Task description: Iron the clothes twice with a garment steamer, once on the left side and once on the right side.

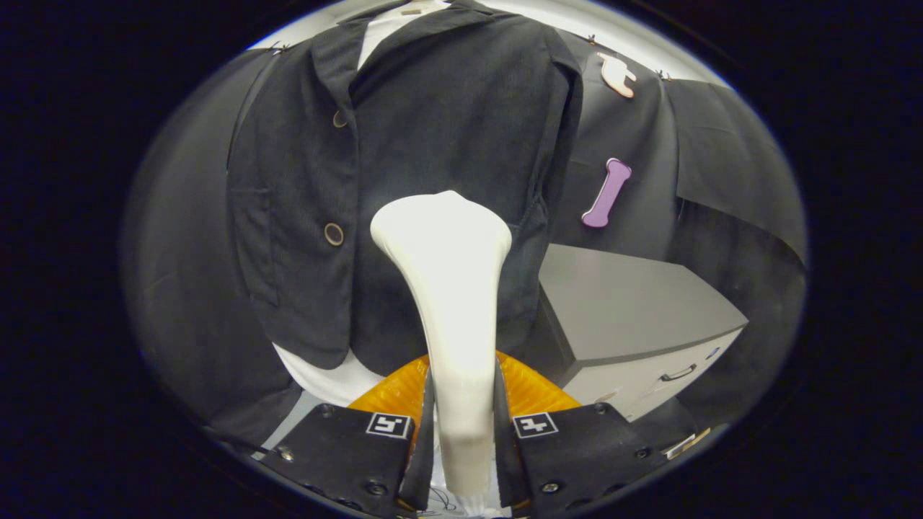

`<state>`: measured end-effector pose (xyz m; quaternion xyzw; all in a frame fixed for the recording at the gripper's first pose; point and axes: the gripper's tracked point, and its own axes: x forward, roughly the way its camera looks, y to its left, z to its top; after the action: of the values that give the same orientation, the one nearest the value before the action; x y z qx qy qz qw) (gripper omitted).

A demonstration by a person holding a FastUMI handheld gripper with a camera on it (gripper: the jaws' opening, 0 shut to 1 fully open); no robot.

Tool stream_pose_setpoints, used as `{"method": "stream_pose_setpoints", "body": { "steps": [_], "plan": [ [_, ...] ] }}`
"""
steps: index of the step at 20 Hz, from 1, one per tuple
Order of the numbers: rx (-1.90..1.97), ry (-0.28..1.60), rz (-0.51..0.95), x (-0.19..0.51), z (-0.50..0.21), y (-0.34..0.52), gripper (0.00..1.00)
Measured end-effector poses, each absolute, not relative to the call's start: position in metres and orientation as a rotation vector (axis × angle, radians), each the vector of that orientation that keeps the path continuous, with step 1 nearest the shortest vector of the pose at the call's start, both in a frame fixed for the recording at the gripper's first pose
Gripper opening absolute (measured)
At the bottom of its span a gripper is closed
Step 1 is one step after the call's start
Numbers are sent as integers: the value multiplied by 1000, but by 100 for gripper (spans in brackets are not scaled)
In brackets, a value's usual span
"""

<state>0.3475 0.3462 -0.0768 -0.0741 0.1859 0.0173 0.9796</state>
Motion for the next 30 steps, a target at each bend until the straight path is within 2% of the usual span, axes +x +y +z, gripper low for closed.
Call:
{"method": "stream_pose_setpoints", "body": {
  "steps": [12, 19, 25, 30],
  "plan": [
    [-190, 498, 24, 334, -172, 330, 38],
    [-195, 540, 28, 329, -191, 324, 38],
    [-137, 487, 40, 319, -145, 325, 38],
    [-86, 332, 96, 302, -51, 337, 38]
  ]
}}
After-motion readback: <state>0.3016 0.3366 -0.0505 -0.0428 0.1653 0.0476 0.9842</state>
